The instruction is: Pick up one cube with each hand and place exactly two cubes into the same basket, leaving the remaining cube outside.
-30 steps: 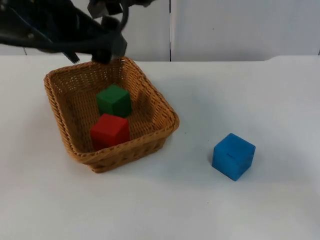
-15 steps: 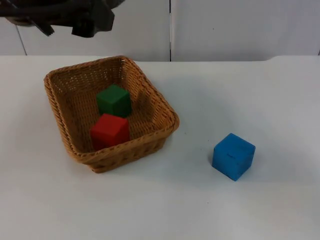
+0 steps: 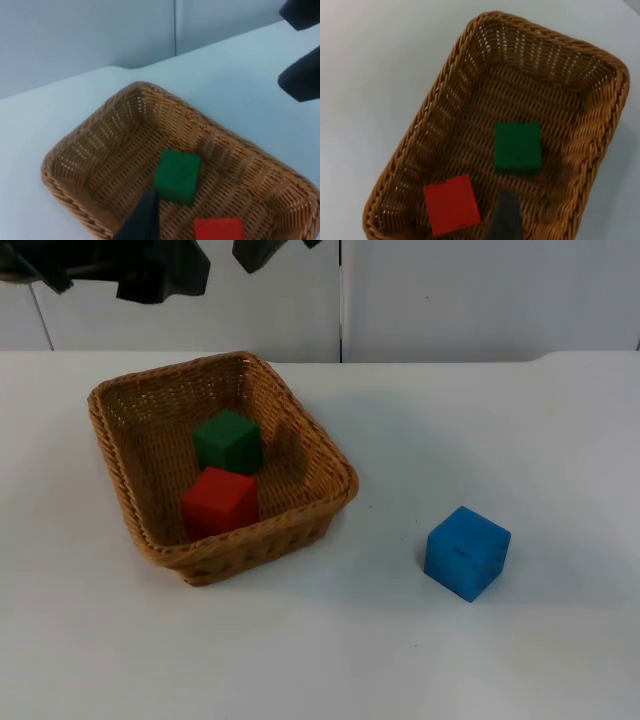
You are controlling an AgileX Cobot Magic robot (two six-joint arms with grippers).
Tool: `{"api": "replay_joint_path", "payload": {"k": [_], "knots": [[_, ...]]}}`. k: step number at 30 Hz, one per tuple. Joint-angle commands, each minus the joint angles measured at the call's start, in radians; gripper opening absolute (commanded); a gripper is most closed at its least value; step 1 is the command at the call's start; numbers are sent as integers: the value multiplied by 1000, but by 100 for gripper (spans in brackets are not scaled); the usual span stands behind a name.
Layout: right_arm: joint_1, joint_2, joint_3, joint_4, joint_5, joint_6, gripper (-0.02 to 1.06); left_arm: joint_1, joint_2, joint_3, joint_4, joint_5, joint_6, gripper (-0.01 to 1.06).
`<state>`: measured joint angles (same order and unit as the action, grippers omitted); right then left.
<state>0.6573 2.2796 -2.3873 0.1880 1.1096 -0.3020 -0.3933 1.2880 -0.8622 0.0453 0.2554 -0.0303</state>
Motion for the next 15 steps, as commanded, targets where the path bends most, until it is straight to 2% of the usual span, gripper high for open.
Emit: {"api": "replay_joint_path", "payload": {"k": [1,9,15], "knots": [[5,-30,-6,-2,17,13,64,0,-27,-4,-10,15,-4,95],[5,-61,-6,4,71,26,64,0,-84,-4,-12,99,-4,95],[5,-63,-6,43,97,40,64,0,-139,-4,-29,189,-4,95]]}}
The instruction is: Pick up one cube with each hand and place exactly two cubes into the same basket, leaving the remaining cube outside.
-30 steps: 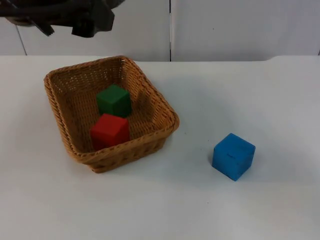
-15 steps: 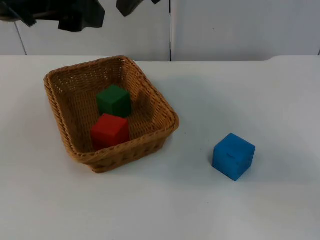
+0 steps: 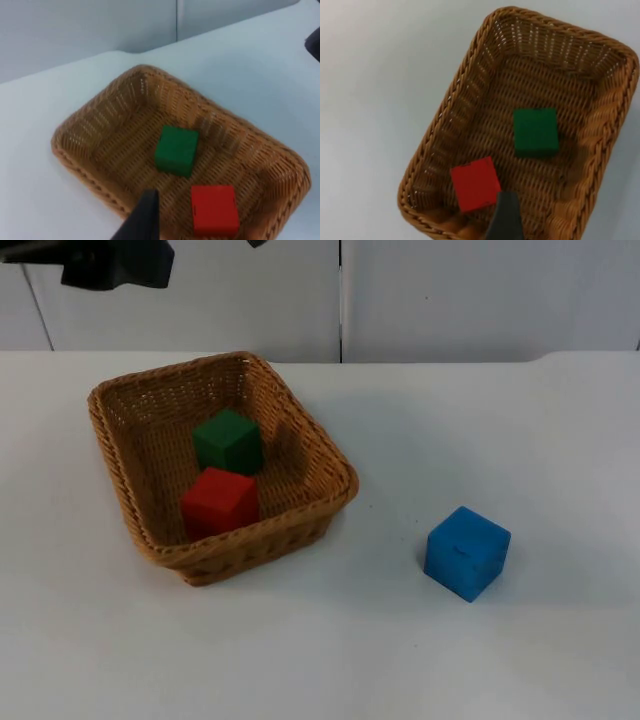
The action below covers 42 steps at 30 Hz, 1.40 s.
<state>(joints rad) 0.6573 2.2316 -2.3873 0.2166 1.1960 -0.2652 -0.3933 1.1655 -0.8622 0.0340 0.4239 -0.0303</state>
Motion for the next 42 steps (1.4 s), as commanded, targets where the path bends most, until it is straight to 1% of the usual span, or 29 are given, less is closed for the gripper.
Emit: {"api": "replay_joint_path", "payload": {"k": [1,4,6,11,13,16,17,19,23,24,28,29,34,36,37,38,41,42], "knots": [[5,-15,-6,27,13,3,64,0,-34,-4,-18,37,-4,95],[5,-15,-6,37,25,3,64,0,-83,-2,-18,94,-4,95],[5,-15,-6,35,25,3,64,0,-100,-2,-18,107,-4,95],[5,-15,-6,33,25,3,64,0,-194,-2,-11,179,-1,95],[5,-17,-4,33,25,3,64,0,-209,-2,-11,195,-1,95],[5,-62,44,53,25,1,64,0,-253,-2,1,235,-1,95],[5,-62,44,53,25,1,64,0,-253,-2,1,235,-1,95],[5,-115,105,62,25,-12,64,0,-277,-2,3,258,-1,95],[3,-246,279,67,21,-28,64,0,-309,0,1,304,-1,95],[3,-246,279,67,21,-28,64,0,-309,0,1,304,-1,95],[3,-382,464,69,-69,-43,64,0,-339,0,1,350,-1,95],[3,-382,464,69,-69,-43,64,0,-339,0,1,350,-1,95],[3,-528,689,69,-195,-50,64,0,-395,10,-34,356,-1,95],[3,-573,765,69,-241,-50,64,0,-432,44,-34,339,-1,95],[3,-573,765,69,-241,-50,64,0,-432,44,-34,339,-1,95],[3,-596,805,69,-257,-50,64,0,-453,71,-34,327,-1,95],[3,-656,909,74,-318,-50,64,0,-518,150,-48,326,-1,95],[3,-656,909,74,-318,-50,64,0,-518,150,-48,326,-1,95]]}}
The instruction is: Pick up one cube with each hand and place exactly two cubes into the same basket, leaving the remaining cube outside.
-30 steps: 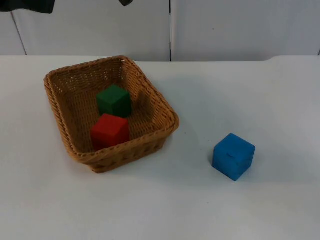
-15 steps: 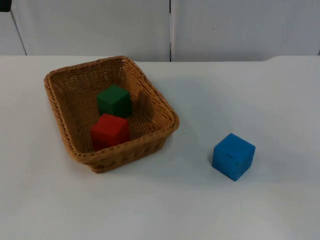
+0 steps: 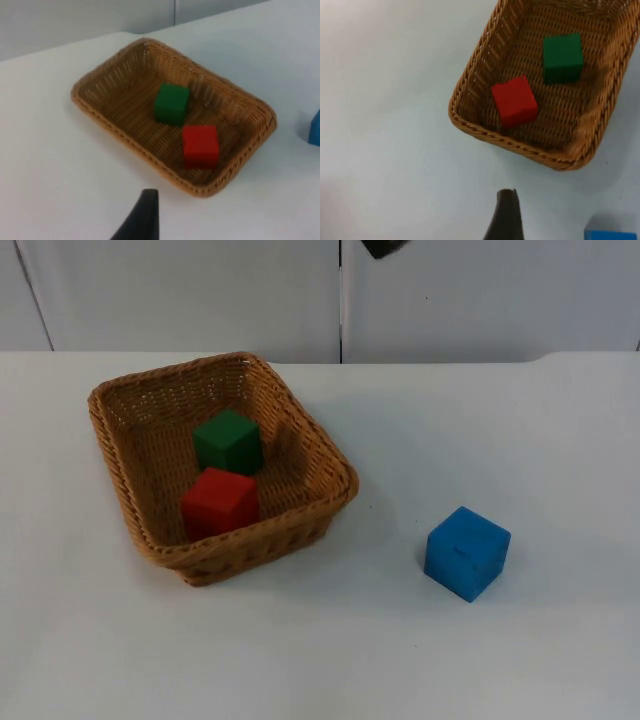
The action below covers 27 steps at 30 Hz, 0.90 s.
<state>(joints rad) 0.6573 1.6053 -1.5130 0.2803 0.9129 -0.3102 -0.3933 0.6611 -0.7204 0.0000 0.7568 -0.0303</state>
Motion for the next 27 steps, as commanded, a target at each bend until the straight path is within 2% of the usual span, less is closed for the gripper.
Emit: {"api": "replay_joint_path", "payload": {"k": [1,11,17,25,27], "knots": [[3,-52,71,10,-55,-5,64,0,-35,32,-18,-7,-1,95],[3,-253,347,13,-182,3,64,0,-274,104,-15,-2,-1,95],[3,-354,454,13,-225,3,64,0,-365,104,-19,0,-4,95],[3,-556,628,13,-273,3,64,0,-452,117,-42,47,-13,95],[3,-635,686,13,-275,6,64,0,-465,117,-44,93,-13,95]]}}
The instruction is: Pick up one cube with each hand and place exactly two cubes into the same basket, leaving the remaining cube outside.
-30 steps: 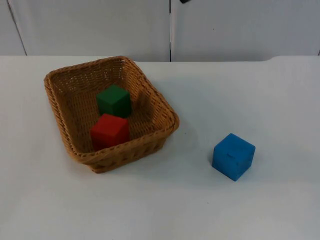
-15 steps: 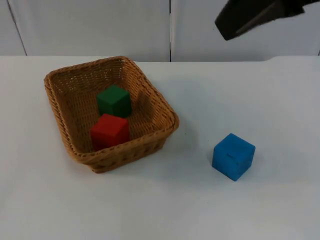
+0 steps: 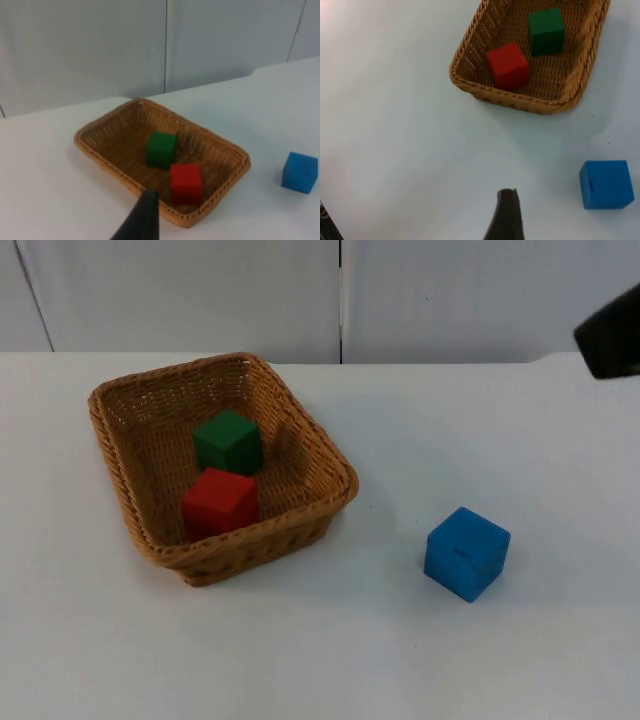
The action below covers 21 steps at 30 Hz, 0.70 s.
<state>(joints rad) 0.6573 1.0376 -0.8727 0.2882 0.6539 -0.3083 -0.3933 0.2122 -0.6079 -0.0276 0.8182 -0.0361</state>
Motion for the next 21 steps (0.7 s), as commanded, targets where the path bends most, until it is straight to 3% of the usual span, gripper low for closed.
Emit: {"api": "replay_joint_path", "payload": {"k": [1,12,21], "knots": [[3,-95,66,5,-16,4,64,0,-25,5,-16,54,-7,95],[3,-330,185,5,-5,37,64,0,-118,5,-16,140,23,95],[3,-550,271,5,39,38,64,0,-212,5,-5,275,50,95]]}}
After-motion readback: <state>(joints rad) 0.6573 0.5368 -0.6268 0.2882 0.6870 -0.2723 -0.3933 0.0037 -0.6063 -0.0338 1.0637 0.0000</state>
